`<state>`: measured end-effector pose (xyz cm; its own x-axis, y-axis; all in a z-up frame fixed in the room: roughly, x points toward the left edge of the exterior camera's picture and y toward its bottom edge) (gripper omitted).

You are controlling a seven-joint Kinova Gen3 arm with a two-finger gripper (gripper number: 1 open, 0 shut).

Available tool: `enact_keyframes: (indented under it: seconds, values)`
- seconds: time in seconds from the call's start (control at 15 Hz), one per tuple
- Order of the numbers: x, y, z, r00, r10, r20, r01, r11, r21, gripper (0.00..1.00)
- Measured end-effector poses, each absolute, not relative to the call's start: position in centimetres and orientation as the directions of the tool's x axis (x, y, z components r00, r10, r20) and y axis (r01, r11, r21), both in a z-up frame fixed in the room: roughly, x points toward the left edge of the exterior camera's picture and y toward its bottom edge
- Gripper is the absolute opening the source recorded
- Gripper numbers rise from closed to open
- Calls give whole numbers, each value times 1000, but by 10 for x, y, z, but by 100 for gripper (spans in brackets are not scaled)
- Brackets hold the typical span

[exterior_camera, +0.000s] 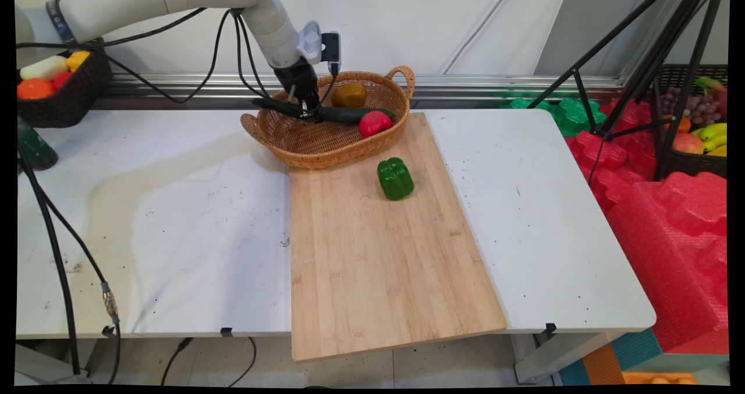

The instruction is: Place the picked object on the cutting board

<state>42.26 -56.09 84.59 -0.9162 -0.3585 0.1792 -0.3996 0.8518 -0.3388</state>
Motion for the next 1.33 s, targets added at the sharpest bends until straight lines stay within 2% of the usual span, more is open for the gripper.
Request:
enact_keyframes:
  seconds: [0.33,0.6,1.0,1.33]
  values:
    - [420,-550,858,-918,-341,203,-394,844,-365,0]
    - [421,-521,890,-900,-342,269,-429,805,-409,0]
    - [416,-454,947,-851,-336,404,-507,728,-462,0]
    - [399,-391,961,-838,-306,451,-507,741,-440,0]
